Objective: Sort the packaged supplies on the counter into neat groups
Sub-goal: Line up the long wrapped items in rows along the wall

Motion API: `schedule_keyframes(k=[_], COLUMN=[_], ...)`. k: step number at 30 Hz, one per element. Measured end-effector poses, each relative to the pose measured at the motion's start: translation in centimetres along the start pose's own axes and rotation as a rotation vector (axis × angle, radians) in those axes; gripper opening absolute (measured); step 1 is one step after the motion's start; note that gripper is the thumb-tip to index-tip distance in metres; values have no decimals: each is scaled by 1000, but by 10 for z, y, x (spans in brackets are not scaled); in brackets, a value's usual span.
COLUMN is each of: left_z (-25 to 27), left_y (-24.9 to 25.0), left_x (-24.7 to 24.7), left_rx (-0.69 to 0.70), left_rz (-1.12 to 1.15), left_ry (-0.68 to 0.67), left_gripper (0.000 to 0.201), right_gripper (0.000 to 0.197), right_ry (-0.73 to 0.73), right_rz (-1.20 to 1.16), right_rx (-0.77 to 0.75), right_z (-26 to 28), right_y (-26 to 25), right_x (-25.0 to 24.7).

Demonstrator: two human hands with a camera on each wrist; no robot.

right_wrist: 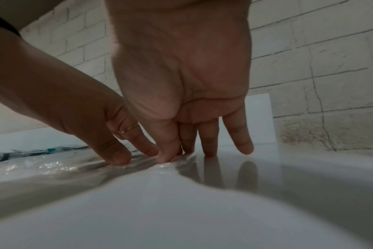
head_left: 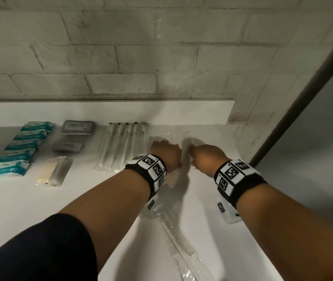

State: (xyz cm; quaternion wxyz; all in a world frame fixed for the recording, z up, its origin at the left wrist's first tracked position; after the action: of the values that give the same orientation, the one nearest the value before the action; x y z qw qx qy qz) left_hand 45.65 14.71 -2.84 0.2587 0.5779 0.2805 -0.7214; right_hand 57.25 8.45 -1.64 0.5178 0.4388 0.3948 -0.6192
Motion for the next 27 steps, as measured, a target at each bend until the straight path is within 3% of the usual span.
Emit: schedule_keyframes(k=[4,7,9,12,15,17,20,25,27], left_z=[4,7,8,6,6,7,8,9,10], left_y=[1,0,0,0,0,0,0,1,2], left_x=[-1,-3,-4,-6,-6,-6,-8,-10,-12], left_rx=[-11,-15,-10,7,9,10,5,-1,-10], left_rz=[12,33,22,-17,-32,-23,-21,-21,-2], left_ry=[-31,-73,-75,-93,-113,-113,-123,-137,-121], left_gripper=[44,47,47,50,55,56,56,52,44], right_gripper=[52,43,35,53,66,58,30,32,33], right_ry=[22,136,35,-235,-319,-325,-307,-305,-265], right_rz=[-197,-319,-270,-107,57,62,-60,-207,-371], right_rx=[46,44,-65,-215,-244,-235,-209,-102,18], right_z=[10,34,58,91,105,107,107,98,86], right_y=[3,-9,-31,-71,-94,-97,-91,-61,-37], right_x=[-5,-15,-13,5,22,25,21,2,-4])
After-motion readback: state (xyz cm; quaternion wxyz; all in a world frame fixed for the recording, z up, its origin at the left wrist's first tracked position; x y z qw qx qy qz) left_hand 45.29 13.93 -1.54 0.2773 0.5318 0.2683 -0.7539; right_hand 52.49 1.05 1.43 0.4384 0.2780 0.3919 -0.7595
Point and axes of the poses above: each hand's wrist, its own z-axis away from the middle knuckle, its own x-axis out of the palm, y = z × x, the point moved 2 cm from there along -z, towards the middle knuckle
